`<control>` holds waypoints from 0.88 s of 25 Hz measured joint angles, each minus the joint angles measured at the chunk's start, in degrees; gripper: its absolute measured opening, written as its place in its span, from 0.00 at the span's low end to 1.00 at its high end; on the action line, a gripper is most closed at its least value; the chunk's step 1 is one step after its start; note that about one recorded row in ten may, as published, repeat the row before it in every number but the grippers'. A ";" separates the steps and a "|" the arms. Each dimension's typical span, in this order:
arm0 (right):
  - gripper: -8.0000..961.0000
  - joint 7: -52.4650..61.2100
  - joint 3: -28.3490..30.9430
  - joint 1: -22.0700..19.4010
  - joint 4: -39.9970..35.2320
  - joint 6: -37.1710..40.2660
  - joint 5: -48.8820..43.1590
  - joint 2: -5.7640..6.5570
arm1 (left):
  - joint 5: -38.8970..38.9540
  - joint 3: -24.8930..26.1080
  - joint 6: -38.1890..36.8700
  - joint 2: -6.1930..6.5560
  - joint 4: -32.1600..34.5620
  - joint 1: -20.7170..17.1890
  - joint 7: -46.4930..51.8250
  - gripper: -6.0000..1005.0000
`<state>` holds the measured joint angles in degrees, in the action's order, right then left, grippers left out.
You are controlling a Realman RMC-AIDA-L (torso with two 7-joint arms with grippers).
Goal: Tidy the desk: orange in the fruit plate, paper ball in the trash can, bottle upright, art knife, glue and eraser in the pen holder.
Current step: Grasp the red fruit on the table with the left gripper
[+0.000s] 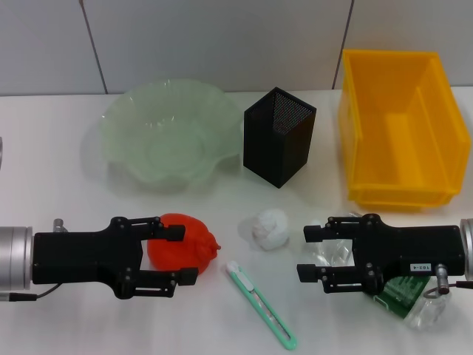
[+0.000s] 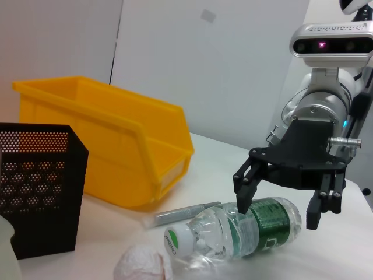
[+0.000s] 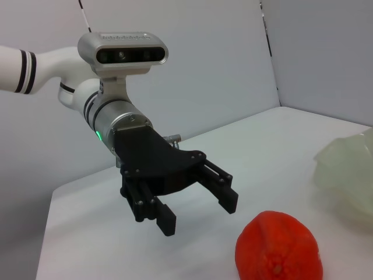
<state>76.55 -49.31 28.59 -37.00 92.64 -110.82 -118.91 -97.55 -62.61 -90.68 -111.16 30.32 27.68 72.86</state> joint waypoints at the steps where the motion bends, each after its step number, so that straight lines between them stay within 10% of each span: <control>1: 0.74 0.00 0.00 0.00 0.00 0.00 0.00 0.00 | 0.00 0.02 0.02 0.02 0.01 0.00 0.00 0.78; 22: 0.74 -0.04 0.01 1.55 0.96 -1.12 -0.01 -0.18 | -0.52 0.03 0.56 0.23 2.80 -0.16 0.00 0.73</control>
<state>76.51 -49.30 30.14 -36.04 91.52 -110.83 -119.09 -98.07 -62.58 -90.11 -110.92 33.12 27.53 72.86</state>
